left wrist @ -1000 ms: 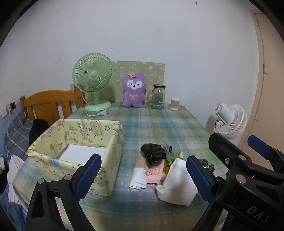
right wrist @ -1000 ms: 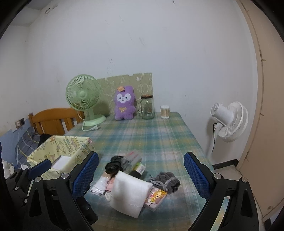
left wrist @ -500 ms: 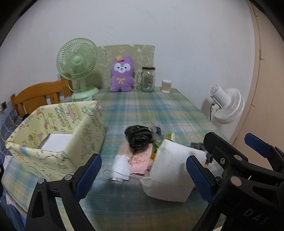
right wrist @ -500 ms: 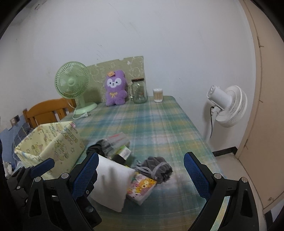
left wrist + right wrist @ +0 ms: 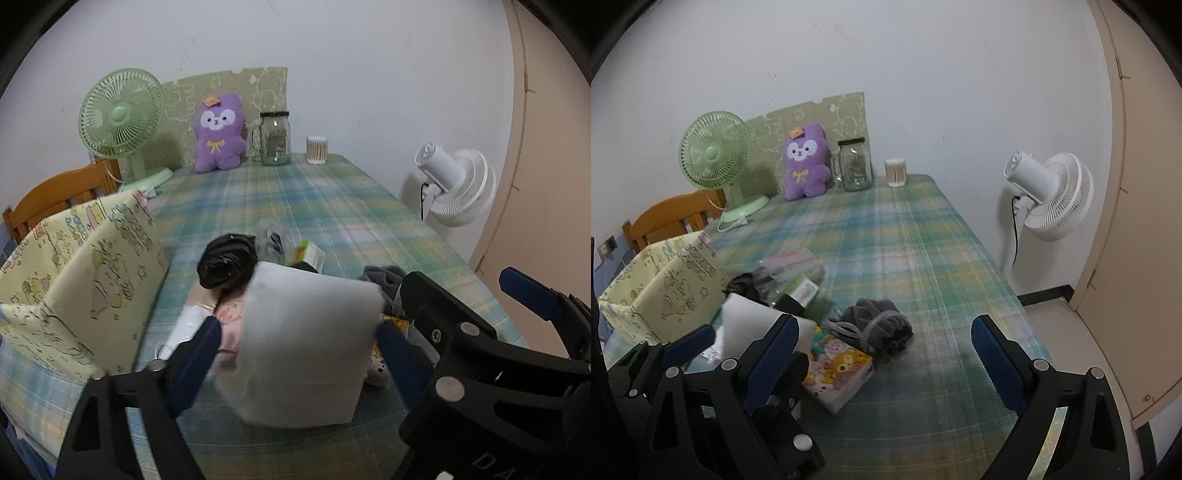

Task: Organize soft objects
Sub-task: 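Grasp the white foam sheet with the left tool while the right tool grasps the grey sock bundle, then carry the foam sheet and sock bundle into the yellow box and open both tools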

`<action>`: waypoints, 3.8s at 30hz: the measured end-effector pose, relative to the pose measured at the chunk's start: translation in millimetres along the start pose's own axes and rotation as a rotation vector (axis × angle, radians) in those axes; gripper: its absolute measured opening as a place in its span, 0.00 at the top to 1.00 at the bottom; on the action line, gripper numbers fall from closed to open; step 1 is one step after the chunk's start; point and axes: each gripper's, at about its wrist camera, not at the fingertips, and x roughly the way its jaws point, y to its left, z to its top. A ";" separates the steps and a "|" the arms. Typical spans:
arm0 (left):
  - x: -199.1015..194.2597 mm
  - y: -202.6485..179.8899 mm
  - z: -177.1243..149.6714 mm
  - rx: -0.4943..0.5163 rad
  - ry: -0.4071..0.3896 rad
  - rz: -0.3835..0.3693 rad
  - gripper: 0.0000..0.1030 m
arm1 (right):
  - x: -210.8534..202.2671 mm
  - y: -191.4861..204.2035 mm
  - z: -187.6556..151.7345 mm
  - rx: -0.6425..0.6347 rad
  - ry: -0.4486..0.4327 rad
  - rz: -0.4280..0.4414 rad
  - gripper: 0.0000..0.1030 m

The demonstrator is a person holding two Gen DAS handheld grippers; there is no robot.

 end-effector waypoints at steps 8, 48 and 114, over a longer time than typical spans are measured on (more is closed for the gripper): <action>9.3 1.0 -1.9 -0.007 0.028 0.023 0.39 | 22.1 -2.8 -0.2 0.004 0.043 0.020 0.08; -7.8 0.5 13.2 -0.109 -0.003 0.121 0.41 | 51.7 -0.1 25.0 -0.028 0.118 0.089 0.50; -80.1 112.2 96.5 0.027 -0.151 0.064 0.42 | -23.0 144.7 108.5 -0.064 -0.049 0.034 0.50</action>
